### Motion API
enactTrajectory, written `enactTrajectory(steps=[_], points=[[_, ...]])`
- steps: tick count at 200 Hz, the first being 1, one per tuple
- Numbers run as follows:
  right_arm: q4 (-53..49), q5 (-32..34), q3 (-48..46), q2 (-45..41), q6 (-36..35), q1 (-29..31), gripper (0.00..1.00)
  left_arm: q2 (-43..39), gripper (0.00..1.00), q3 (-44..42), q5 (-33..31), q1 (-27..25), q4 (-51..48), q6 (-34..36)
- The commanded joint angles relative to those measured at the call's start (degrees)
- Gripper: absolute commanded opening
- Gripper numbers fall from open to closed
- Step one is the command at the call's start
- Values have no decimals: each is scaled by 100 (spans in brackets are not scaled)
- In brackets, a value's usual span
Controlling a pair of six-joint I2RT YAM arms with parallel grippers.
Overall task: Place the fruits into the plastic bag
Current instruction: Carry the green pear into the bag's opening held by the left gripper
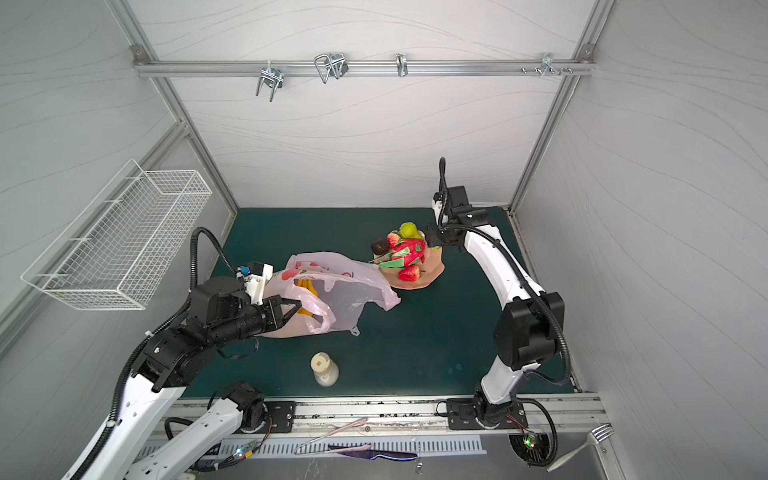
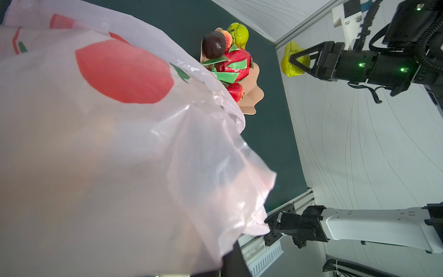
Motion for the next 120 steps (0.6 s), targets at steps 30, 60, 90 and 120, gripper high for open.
enactTrajectory(steps=[30, 60, 90, 120], points=[[294, -2215, -594, -686, 1138, 184, 49, -49, 0, 120, 73, -4, 151, 63], [855, -3077, -1195, -1051, 1574, 1084, 49, -44, 0, 109, 82, -5, 158, 56], [1086, -2822, -1447, -1198, 1427, 2119, 48, 2, 0, 136, 108, -1, 190, 55], [1106, -2365, -1640, -1170, 1165, 2615, 48, 4, 0, 154, 156, -2, 199, 55]])
